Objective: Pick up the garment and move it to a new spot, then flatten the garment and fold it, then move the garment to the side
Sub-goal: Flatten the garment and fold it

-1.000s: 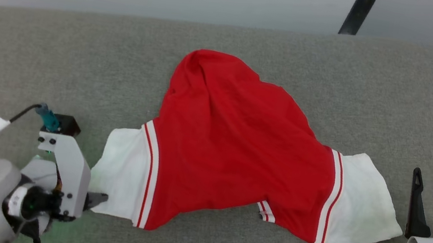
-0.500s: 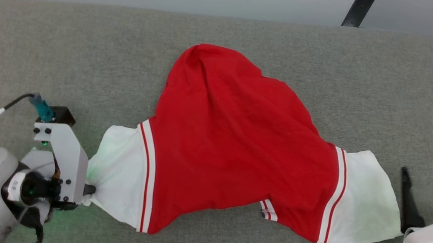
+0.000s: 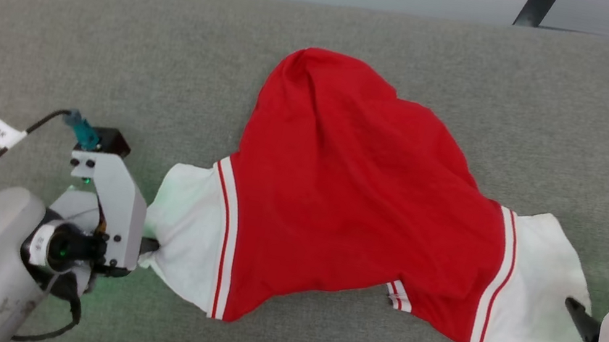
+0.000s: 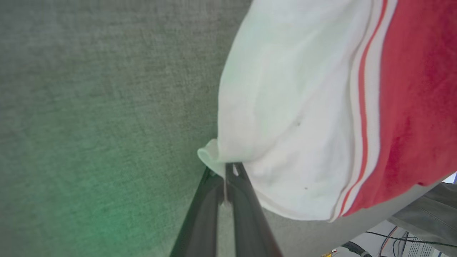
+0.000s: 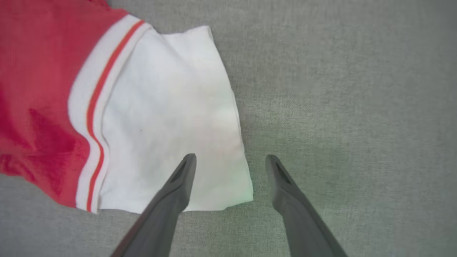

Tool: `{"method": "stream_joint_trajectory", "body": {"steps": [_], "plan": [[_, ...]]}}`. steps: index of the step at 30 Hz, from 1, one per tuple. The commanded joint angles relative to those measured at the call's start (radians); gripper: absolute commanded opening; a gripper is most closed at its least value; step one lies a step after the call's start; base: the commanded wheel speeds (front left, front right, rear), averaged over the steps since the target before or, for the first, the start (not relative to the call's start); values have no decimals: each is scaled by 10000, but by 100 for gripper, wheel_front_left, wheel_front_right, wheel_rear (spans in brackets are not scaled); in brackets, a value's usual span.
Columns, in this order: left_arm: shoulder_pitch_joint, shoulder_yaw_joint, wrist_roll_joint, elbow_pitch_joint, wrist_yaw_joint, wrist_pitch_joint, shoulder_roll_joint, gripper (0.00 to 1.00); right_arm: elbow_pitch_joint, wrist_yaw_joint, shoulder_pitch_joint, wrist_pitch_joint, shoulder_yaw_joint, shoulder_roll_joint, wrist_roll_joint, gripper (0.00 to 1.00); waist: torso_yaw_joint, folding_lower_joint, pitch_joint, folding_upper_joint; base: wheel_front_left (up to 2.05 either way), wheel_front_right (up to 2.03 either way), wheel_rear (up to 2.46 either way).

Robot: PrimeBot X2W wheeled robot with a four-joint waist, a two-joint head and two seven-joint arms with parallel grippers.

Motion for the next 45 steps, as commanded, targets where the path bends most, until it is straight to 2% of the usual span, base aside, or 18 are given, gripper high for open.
{"method": "stream_joint_trajectory", "body": {"steps": [1,5,11,13,18,26,33,39,45], "plan": [[68,-191,57,96,-3,-124,-389,0,93,-15,-78,293,-39,5,127,100,147,0,232,-1,0,0,0],[-70,-190,116,102,5,-131,-394,0,510,-15,-143,953,-105,164,254,100,231,0,500,-1,0,0,0],[-253,-124,54,258,33,-154,-428,0,1815,-15,-509,1095,-40,573,242,100,261,0,771,-1,0,0,0],[-292,-143,56,315,27,-121,-440,0,2394,-15,-674,1210,71,676,274,0,255,0,801,-1,0,0,0],[-317,-223,-26,450,42,152,-435,0,3123,-13,-1032,1814,201,893,584,0,271,0,654,-1,0,0,0],[-1042,-210,-186,63,126,1073,-202,0,2452,8,-2342,2685,-152,532,1407,0,330,0,-310,-1,0,0,0],[-2213,-171,5,-286,227,1689,-104,0,2091,8,-3756,3215,-503,849,1598,0,494,0,-1339,-1,0,0,0],[-3719,-24,502,-66,35,1273,-326,0,2069,8,-5267,2156,-695,1511,1005,0,663,0,-2005,-1,0,0,0],[-5171,267,999,725,-244,84,-709,0,2733,9,-6781,281,-821,2283,565,0,729,0,-2327,-1,0,0,0]]}}
